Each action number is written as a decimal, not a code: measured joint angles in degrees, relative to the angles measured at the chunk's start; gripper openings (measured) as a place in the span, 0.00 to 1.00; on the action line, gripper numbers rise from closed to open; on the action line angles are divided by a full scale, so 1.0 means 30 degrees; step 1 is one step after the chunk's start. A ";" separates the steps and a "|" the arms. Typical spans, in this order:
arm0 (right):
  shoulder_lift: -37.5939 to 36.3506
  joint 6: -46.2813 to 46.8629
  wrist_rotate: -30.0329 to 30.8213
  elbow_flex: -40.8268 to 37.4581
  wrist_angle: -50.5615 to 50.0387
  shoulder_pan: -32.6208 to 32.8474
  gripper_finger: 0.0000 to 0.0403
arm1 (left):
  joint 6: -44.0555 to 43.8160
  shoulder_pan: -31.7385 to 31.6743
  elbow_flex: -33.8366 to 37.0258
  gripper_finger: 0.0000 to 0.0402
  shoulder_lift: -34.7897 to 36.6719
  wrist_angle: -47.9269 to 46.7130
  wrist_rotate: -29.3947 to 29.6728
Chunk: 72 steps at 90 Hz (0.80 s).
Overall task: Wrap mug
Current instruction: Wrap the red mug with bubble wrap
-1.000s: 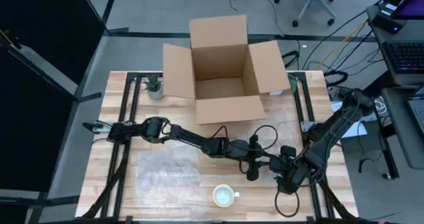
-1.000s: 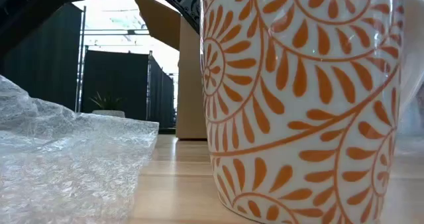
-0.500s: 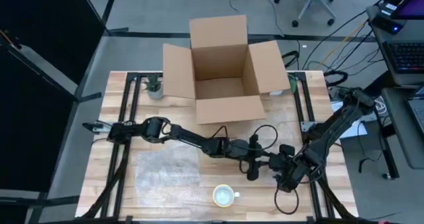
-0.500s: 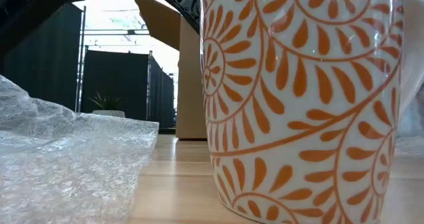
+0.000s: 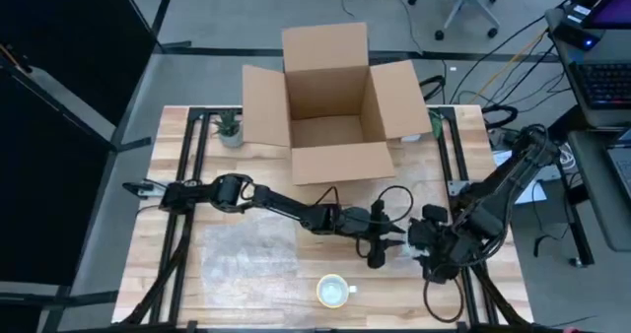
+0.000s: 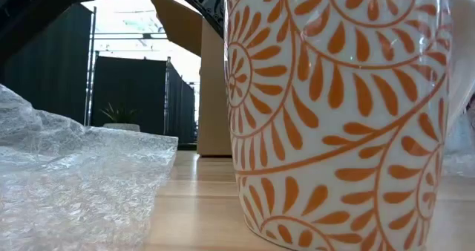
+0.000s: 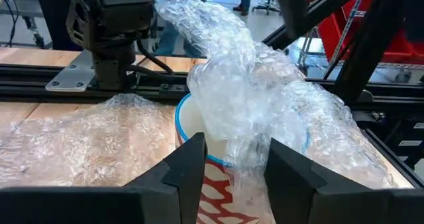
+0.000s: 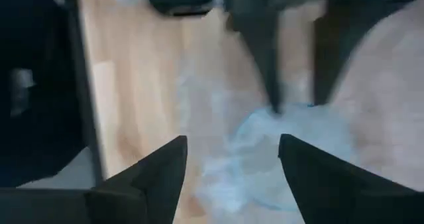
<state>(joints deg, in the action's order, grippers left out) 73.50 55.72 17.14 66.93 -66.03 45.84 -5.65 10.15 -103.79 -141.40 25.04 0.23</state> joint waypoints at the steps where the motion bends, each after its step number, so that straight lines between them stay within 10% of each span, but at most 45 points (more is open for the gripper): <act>1: 0.0004 0.0000 0.0244 -0.0004 -0.0044 0.0000 0.56 | 0.0000 0.0000 0.0000 0.32 0.0000 0.0001 0.0000; 41: 0.0155 0.1903 -0.3017 -0.7199 0.7149 -0.0033 0.56 | -0.0017 0.0000 -0.0010 0.32 0.0000 0.0063 -0.0012; 72: -0.0857 0.1415 -0.3949 -0.5218 0.4946 -0.0549 0.56 | -0.0015 0.0022 0.0073 0.32 -0.0138 -0.0510 -0.0007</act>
<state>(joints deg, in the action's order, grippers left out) 70.93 59.97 5.29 51.28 -51.19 44.20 -5.69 10.22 -103.57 -141.82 23.51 0.21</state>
